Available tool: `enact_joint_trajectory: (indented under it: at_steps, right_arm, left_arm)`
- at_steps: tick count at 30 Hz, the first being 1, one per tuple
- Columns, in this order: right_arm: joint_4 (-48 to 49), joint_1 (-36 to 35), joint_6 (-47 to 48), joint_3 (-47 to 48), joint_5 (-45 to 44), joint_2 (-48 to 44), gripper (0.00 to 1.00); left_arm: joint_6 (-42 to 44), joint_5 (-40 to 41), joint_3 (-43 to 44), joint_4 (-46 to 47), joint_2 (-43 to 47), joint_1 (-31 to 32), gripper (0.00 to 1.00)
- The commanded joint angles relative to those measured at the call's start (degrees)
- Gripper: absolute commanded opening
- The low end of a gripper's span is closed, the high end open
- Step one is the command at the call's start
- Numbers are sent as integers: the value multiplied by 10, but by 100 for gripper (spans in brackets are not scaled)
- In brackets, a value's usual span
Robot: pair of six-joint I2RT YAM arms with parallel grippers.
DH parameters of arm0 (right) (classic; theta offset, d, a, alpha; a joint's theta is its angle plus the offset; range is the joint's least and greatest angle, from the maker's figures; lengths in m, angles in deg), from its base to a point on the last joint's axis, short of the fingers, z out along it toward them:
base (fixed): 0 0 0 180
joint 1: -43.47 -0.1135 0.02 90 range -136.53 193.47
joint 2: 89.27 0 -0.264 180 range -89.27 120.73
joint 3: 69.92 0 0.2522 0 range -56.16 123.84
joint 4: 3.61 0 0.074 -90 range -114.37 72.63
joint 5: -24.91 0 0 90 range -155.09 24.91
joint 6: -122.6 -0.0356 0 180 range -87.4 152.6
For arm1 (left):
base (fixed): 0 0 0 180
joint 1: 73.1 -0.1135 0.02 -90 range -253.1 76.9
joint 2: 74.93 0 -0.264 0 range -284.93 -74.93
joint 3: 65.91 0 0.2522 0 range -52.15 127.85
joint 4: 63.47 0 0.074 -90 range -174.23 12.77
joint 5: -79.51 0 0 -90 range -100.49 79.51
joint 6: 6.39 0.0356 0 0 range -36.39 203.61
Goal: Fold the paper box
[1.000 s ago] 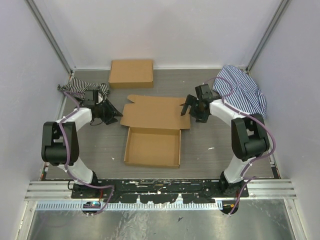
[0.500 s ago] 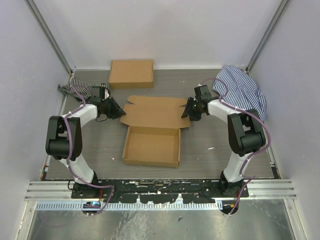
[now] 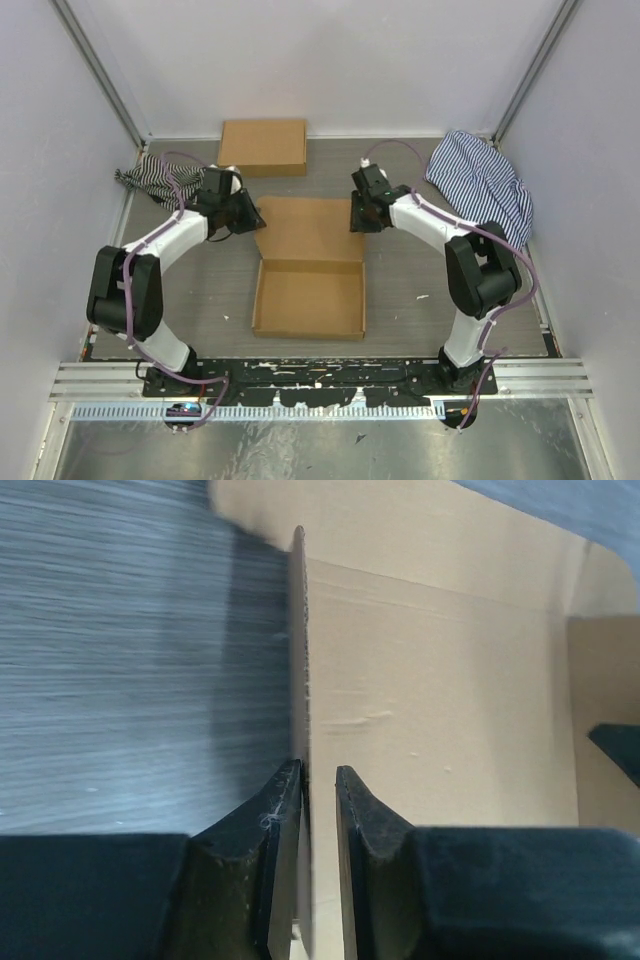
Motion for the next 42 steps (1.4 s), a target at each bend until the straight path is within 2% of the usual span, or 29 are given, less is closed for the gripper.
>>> enact_joint_trajectory:
  at_steps: [1, 11, 26, 32, 42]
  right_arm:
    - [-25, -58, 18, 31, -44, -37, 36]
    - [-31, -133, 10, 26, -109, -18, 39]
    - [-42, -174, 13, 46, -156, 6, 40]
    - [-49, -191, 3, 47, -173, 9, 56]
    - [-54, -208, -19, 18, -184, -23, 57]
  left_arm:
    - [17, 2, 8, -4, 42, 42, 27]
    - [11, -5, -29, 41, 50, 93, 27]
    - [20, 6, -31, 33, 38, 134, 27]
    - [22, 18, -36, 23, 49, 150, 28]
    - [19, 27, -56, 21, 90, 160, 29]
